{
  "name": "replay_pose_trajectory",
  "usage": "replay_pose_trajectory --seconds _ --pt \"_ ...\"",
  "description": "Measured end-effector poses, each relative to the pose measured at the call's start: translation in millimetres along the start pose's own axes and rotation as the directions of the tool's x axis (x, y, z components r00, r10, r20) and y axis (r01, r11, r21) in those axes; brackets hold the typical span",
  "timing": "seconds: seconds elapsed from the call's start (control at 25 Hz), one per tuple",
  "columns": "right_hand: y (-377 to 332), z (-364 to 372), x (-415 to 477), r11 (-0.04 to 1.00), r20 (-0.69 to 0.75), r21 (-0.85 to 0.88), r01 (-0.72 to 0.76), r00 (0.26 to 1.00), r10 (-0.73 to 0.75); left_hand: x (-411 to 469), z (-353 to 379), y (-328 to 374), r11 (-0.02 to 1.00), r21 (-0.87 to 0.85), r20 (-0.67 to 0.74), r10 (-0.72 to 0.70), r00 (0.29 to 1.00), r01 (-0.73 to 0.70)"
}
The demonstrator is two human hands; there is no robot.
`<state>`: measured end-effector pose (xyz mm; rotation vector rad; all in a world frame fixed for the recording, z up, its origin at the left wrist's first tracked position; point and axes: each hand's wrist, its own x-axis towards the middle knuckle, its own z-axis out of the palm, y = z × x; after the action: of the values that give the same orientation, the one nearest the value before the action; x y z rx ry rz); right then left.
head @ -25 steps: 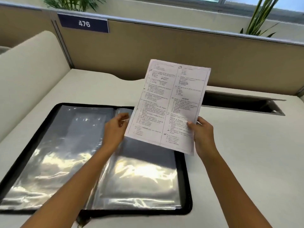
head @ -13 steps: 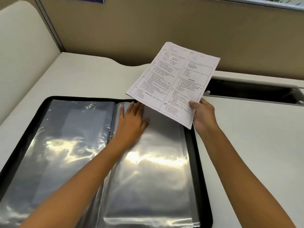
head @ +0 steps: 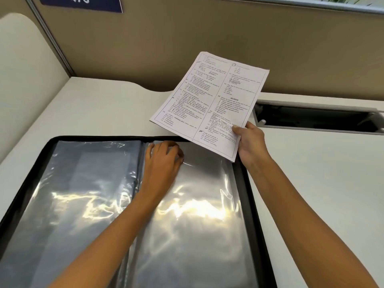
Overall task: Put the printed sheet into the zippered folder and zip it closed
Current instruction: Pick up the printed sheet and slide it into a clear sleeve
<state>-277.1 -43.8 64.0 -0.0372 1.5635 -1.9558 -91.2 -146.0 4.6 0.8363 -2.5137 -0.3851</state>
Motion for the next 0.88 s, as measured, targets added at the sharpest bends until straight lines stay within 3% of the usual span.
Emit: replay_pose_trajectory --seconds 0.32,0.48,0.6,0.76,0.88 --pt "-10 15 12 0.998 0.043 0.054 -0.034 0.999 0.032 20 -10 -8 0.998 -0.014 0.170 0.061 0.983 -0.059" --pt "-11 19 14 0.997 0.049 0.057 -0.058 0.997 0.055 37 -12 -9 0.981 -0.194 0.206 0.015 0.978 0.026" --pt "-13 21 16 0.993 0.058 0.089 -0.078 0.996 0.073 45 -9 -6 0.954 -0.282 0.174 -0.057 0.983 0.105" --pt "-16 25 20 0.992 0.071 0.089 -0.088 0.994 0.081 50 -5 -5 0.945 -0.317 0.098 -0.056 0.994 0.085" --pt "-16 30 24 0.994 0.081 0.072 -0.088 0.993 0.082 49 0 -4 0.962 -0.271 0.001 0.011 1.000 -0.010"
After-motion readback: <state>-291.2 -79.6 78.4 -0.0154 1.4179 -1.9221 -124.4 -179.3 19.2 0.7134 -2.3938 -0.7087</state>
